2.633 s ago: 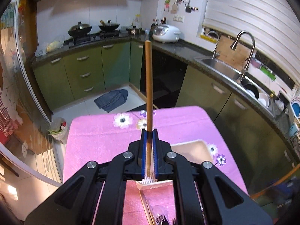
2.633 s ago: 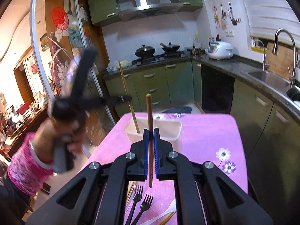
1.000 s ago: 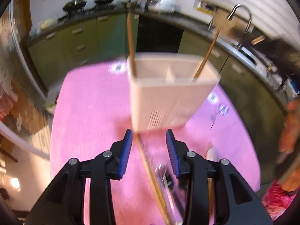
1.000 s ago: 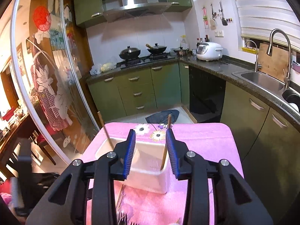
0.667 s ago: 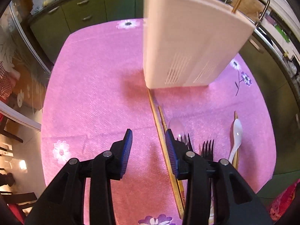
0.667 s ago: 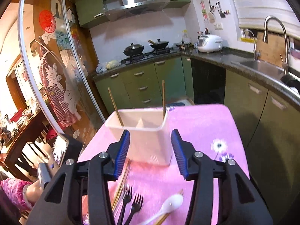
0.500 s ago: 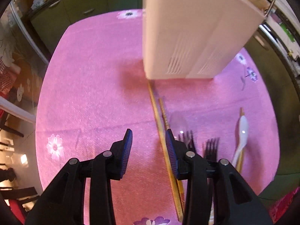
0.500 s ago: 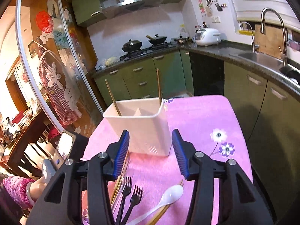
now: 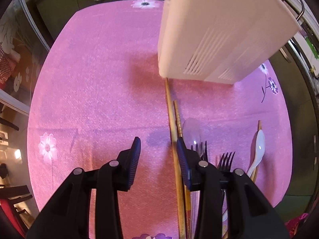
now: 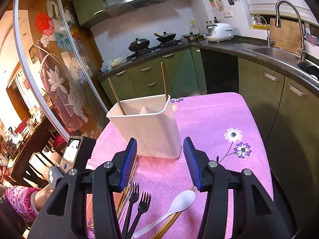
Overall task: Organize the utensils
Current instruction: 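Return the open right tool down toward the remaining chopsticks, then close the right tool on a chopstick beside the white spoon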
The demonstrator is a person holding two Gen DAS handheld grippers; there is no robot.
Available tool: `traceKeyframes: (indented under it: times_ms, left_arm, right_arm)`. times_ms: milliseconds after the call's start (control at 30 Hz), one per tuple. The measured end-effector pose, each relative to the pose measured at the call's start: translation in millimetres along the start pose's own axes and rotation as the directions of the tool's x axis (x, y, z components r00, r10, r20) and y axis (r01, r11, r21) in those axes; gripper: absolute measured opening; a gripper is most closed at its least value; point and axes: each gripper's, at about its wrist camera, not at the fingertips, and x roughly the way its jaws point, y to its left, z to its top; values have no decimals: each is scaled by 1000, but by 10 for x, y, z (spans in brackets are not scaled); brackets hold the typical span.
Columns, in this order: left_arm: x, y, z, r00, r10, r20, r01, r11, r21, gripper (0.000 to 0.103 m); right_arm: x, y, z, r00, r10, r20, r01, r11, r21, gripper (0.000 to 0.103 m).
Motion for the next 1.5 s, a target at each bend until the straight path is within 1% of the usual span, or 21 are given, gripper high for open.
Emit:
traceKeyframes:
  times_ms: [100, 300, 433, 467, 500, 533, 567, 600, 700, 800, 867, 900, 967, 1000, 1067, 1133, 1200, 1267, 1367, 1400, 1500]
  left_arm:
    - [47, -78, 4, 1000, 23, -16, -23, 1000, 18, 36]
    - [92, -94, -77, 999, 23, -36, -22, 999, 28, 39]
    - [100, -98, -70, 999, 30, -40, -28, 999, 43, 39]
    - [103, -102, -66, 999, 33, -40, -31, 998, 48, 37]
    - [99, -88, -71, 998, 40, -39, -38, 998, 52, 32]
    - [120, -87, -21, 998, 41, -39, -39, 998, 53, 21]
    - [129, -70, 4, 998, 37, -40, -35, 998, 51, 15]
    - [121, -37, 40, 998, 34, -46, -32, 999, 44, 10]
    - [99, 86, 50, 999, 21, -46, -19, 999, 26, 10]
    - [97, 162, 52, 999, 19, -44, -18, 999, 33, 10]
    - [99, 178, 49, 999, 21, -43, -19, 999, 38, 10]
    - [100, 186, 51, 999, 24, -42, -22, 999, 42, 10]
    - [106, 195, 54, 999, 26, -41, -24, 999, 48, 10]
    - [101, 200, 52, 999, 25, -41, -23, 999, 48, 10]
    - [109, 184, 59, 999, 24, -41, -21, 998, 53, 10]
    - [107, 155, 46, 999, 23, -41, -20, 998, 56, 10]
    - [104, 159, 53, 999, 19, -42, -17, 998, 56, 10]
    - [105, 148, 64, 999, 20, -43, -17, 998, 58, 10]
    - [102, 154, 64, 999, 21, -42, -18, 998, 62, 10]
    - [105, 151, 61, 999, 20, -42, -17, 998, 63, 10]
    - [102, 158, 58, 999, 17, -42, -14, 998, 65, 10]
  right_arm:
    - [2, 3, -2, 1000, 4, -1, -4, 1000, 2, 49]
    - [12, -12, -15, 1000, 1, -14, -1, 1000, 4, 49]
    - [83, 12, -116, 997, -25, -67, 23, 999, -22, 55]
    - [114, 13, -163, 996, -32, -88, 30, 999, -28, 55]
    - [147, 5, -211, 993, -37, -109, 34, 999, -29, 55]
    - [200, -13, -278, 989, -46, -141, 42, 999, -30, 59]
    - [235, -25, -329, 985, -52, -162, 47, 998, -32, 66]
    - [286, -42, -392, 980, -58, -191, 52, 998, -36, 68]
    - [417, -113, -612, 961, -79, -264, 69, 997, -46, 69]
    - [553, -165, -823, 926, -205, -318, 172, 977, -128, 61]
    - [657, -202, -942, 889, -296, -349, 241, 951, -193, 61]
    - [691, -212, -979, 877, -326, -354, 262, 940, -217, 61]
    - [761, -251, -1050, 844, -416, -339, 332, 901, -278, 61]
    - [803, -251, -1066, 821, -471, -322, 376, 871, -316, 61]
    - [877, -255, -1084, 793, -523, -312, 410, 837, -362, 61]
    - [979, -209, -1120, 769, -551, -324, 412, 815, -408, 63]
    - [1042, -147, -1114, 774, -551, -313, 407, 810, -422, 63]
    - [1064, -57, -1050, 819, -486, -304, 358, 848, -390, 64]
    - [1041, 28, -957, 862, -409, -298, 303, 889, -343, 65]
    - [1027, 19, -928, 866, -400, -301, 302, 897, -322, 64]
    - [1004, 12, -915, 857, -403, -322, 305, 899, -313, 64]
